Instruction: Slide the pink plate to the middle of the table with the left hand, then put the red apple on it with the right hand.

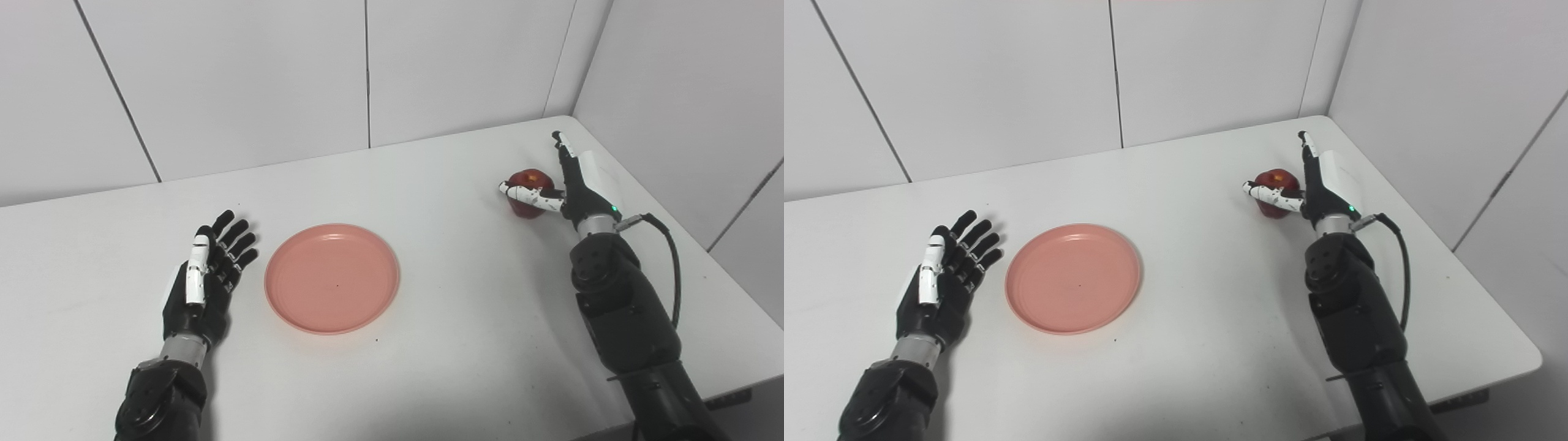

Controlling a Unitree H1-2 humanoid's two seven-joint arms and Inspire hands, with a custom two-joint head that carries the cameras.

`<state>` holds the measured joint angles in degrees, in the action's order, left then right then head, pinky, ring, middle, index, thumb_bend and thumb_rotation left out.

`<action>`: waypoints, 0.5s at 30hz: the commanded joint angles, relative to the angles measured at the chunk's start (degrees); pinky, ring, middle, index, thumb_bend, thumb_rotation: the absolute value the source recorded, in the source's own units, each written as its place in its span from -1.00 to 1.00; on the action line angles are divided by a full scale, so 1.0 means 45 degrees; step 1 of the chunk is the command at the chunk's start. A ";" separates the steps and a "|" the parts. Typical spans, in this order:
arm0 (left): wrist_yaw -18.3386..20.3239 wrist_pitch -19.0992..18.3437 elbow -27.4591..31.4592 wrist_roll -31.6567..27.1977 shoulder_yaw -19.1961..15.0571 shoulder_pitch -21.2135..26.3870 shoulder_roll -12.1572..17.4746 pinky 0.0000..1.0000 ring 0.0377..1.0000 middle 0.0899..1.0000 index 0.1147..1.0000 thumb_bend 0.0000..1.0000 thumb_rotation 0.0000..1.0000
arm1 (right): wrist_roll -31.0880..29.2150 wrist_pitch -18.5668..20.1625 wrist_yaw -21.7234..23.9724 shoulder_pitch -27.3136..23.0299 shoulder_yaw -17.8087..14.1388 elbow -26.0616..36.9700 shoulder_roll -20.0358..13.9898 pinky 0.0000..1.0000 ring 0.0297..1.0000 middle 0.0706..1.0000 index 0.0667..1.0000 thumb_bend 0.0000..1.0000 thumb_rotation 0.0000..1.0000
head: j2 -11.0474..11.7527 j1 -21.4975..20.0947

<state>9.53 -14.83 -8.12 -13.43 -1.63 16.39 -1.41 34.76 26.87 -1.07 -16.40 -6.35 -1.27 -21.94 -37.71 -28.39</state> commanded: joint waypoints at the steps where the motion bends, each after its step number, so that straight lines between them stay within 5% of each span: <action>1: -0.0112 -0.0263 0.0080 -0.0002 0.0009 -0.0068 0.0002 0.75 0.75 0.75 0.72 -0.19 1.00 | 0.0010 -0.0042 -0.0150 -0.0526 0.0024 0.0326 -0.0280 0.43 0.70 0.81 0.88 1.00 0.05 | -0.0009 0.0007; 15: -0.0127 -0.0372 0.0171 0.0025 0.0048 -0.0085 0.0015 0.75 0.75 0.75 0.72 -0.18 1.00 | 0.0043 -0.0044 0.0113 -0.0509 0.0421 0.0304 -0.0421 0.45 0.70 0.80 0.84 1.00 0.01 | -0.0045 0.0028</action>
<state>9.42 -15.21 -7.59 -13.38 -1.52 16.13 -1.39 34.57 26.87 -0.44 -16.40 -4.38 -1.22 -22.10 -37.97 -28.30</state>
